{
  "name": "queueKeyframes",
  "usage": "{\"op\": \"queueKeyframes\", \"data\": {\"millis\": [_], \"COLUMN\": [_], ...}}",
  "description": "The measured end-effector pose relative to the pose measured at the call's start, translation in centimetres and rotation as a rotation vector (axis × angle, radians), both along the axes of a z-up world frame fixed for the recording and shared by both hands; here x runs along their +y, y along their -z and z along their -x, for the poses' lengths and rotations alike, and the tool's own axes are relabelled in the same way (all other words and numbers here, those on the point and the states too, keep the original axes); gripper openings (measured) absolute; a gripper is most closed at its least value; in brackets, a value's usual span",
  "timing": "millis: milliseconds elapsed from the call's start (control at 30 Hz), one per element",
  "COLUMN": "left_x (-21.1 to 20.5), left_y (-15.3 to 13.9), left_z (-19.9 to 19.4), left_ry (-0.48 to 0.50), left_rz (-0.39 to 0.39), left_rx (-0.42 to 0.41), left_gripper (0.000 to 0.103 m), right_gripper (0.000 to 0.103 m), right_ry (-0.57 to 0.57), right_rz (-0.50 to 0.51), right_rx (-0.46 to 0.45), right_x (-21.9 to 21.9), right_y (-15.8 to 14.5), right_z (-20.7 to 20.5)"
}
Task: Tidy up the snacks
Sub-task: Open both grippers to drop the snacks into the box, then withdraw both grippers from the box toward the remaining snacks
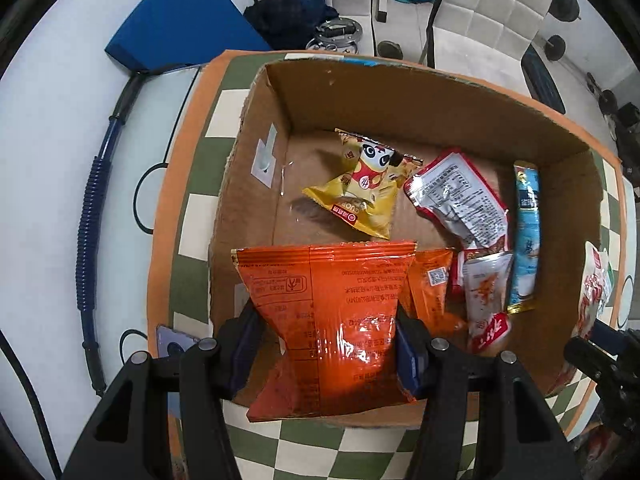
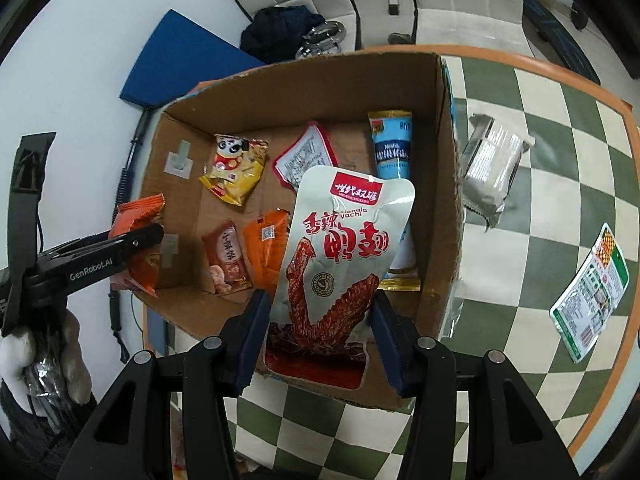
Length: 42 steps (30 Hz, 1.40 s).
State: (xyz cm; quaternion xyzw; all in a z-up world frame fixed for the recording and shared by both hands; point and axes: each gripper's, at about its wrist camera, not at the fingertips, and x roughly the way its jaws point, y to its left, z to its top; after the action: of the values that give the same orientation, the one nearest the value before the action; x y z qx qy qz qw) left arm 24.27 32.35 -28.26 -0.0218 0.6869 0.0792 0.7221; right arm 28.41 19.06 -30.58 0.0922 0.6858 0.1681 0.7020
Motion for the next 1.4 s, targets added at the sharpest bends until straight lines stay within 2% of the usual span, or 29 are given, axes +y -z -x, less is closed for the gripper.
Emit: {"op": "queueKeyframes", "data": {"millis": [200,433,500,533,567,600,767,1100,1233,1267,1400], "left_x": [0.2,0.3,0.5,0.5,0.5,0.5,0.0,-3.9,-6.3,-7.1,-10.8], "left_y": [0.8,1.1,0.8,0.5,0.2,-0.2,-2.7,-9.0,-11.6,-12.2,-14.6], "left_z": [-0.5,-0.4,-0.3,-0.3,-0.2,-0.2,0.1,1.7,2.4,2.6,2.5], "left_ry": [0.003,0.000,-0.010,-0.011,-0.010,-0.012,-0.003,0.048,0.082,0.094,0.138], "left_rz": [-0.014,0.024,0.021,0.020,0.020,0.018,0.012,0.039,0.012,0.009,0.025], "left_rx": [0.027,0.032,0.013,0.001,-0.008,-0.017,-0.080,-0.213,-0.292,-0.311,-0.380], "left_gripper": [0.056,0.057,0.066,0.070,0.077,0.080,0.081,0.081,0.081,0.081,0.082], "right_gripper": [0.055,0.059,0.071,0.087,0.092,0.092,0.092,0.093,0.093,0.096,0.100], "right_ry": [0.025,0.053,0.061,0.063,0.065,0.066,0.059,0.057,0.079,0.088,0.158], "right_rz": [0.029,0.042,0.041,0.040,0.040,0.043,0.056,0.019,-0.003,-0.011,-0.010], "right_rx": [0.027,0.052,0.067,0.072,0.069,0.062,0.028,-0.060,-0.154,-0.180,-0.315], "right_x": [-0.2,-0.7,-0.7,-0.8,-0.8,-0.8,-0.5,-0.6,-2.5,-3.1,-7.3], "right_y": [1.2,1.4,1.3,1.3,1.1,0.9,-0.5,-4.7,-7.2,-7.8,-10.7], "right_z": [0.1,0.3,0.3,0.3,0.3,0.3,0.6,1.9,2.6,2.7,3.7]}}
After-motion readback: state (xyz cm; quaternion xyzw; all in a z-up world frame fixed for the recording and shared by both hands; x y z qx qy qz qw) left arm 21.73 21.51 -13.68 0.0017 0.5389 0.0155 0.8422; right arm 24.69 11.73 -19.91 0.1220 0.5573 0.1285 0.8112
